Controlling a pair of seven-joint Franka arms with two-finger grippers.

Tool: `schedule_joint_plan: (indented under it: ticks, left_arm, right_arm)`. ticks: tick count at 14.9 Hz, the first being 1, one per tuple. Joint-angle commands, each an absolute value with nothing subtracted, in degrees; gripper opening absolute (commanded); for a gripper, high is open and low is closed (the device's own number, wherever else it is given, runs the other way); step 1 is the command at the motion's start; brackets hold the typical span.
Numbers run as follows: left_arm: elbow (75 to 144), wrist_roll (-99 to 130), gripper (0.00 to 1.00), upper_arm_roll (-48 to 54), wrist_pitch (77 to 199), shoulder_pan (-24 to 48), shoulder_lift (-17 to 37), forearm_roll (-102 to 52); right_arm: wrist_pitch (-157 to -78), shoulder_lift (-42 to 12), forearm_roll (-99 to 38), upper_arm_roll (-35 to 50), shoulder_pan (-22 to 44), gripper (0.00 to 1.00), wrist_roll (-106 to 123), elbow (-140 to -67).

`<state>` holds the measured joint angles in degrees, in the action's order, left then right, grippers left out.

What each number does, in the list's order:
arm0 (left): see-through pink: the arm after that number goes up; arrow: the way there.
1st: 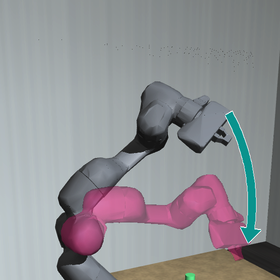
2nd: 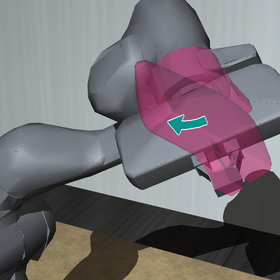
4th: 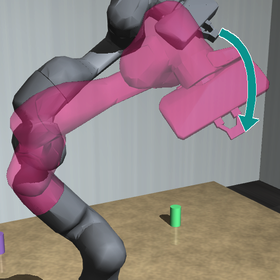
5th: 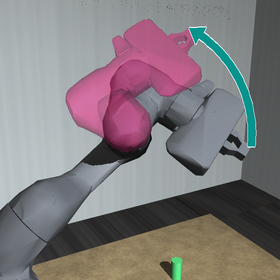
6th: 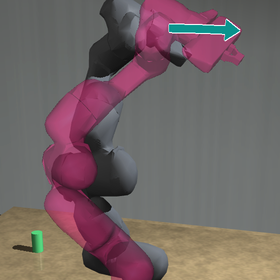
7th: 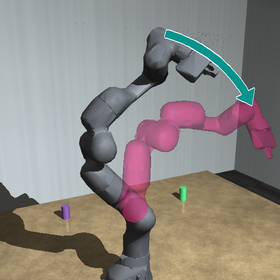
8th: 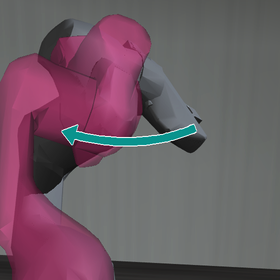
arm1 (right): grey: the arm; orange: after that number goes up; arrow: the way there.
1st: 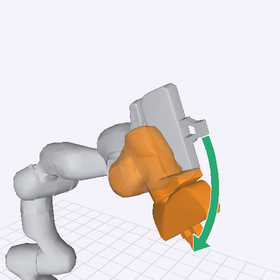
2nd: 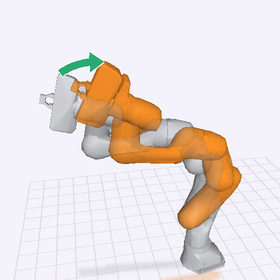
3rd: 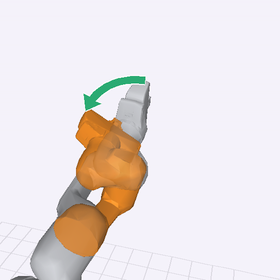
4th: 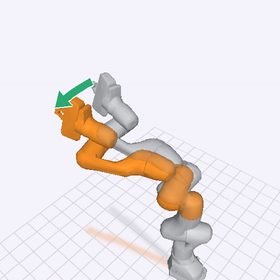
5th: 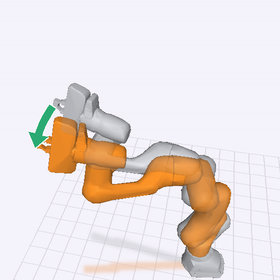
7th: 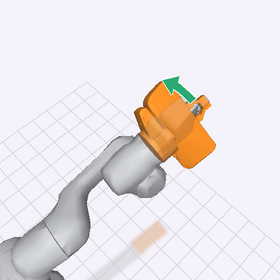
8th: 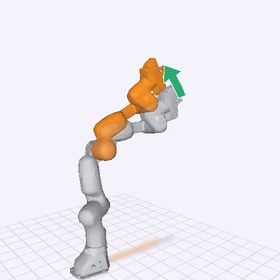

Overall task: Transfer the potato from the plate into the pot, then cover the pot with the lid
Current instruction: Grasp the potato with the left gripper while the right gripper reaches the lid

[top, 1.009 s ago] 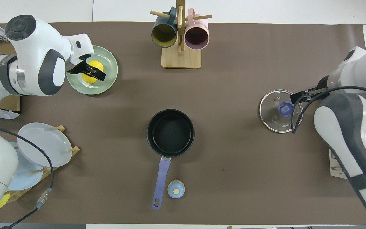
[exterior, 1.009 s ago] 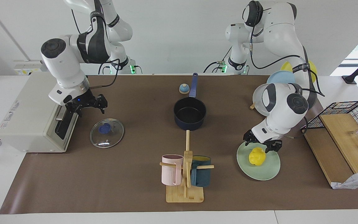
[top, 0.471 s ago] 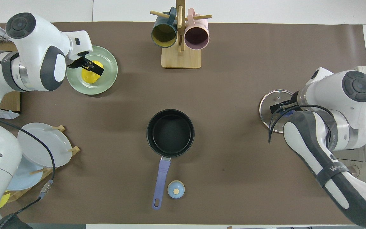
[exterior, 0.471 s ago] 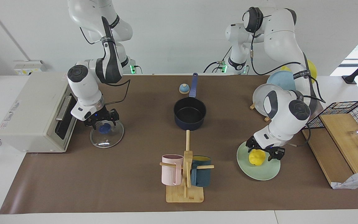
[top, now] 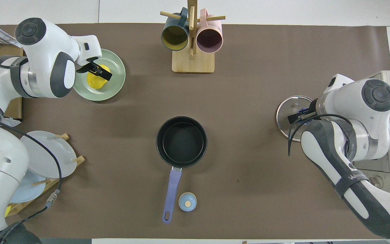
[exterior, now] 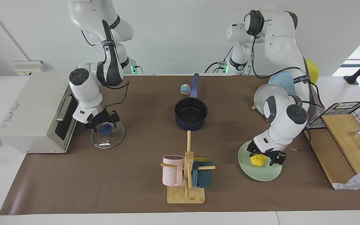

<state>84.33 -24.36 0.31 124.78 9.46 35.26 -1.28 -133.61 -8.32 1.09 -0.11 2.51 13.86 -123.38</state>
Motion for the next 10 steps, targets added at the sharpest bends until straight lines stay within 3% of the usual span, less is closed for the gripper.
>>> schedule_joint_plan:
  ticks: [1, 3, 4, 8, 10]
  left_arm:
    - [84.4, -24.7, 0.57, 0.1, 124.7, 9.8, 35.3, -0.3]
    - [84.5, -24.6, 0.09, 0.1, 124.1, 10.0, 35.2, -0.3]
    - [84.6, -24.6, 0.00, 0.1, 123.4, 9.8, 35.2, -0.3]
    - [80.6, -20.7, 0.00, -0.2, 115.2, 9.5, 33.0, -3.8]
    - [80.4, -14.4, 0.00, -0.3, 111.7, 9.9, 27.8, -6.1]
  right_arm:
    - [-135.2, -9.1, -0.4, 0.2, 1.1, 1.00, 15.8, -124.1]
    - [-135.2, -9.1, -0.4, 0.1, 1.1, 1.00, 15.6, -124.1]
    - [-135.2, -9.1, -0.4, 0.2, 1.1, 1.00, 15.6, -124.2]
    - [-135.0, -9.1, -0.4, 0.2, 1.2, 0.91, 15.6, -124.2]
    - [-134.6, -9.1, -0.4, 0.2, 1.3, 0.88, 15.5, -124.3]
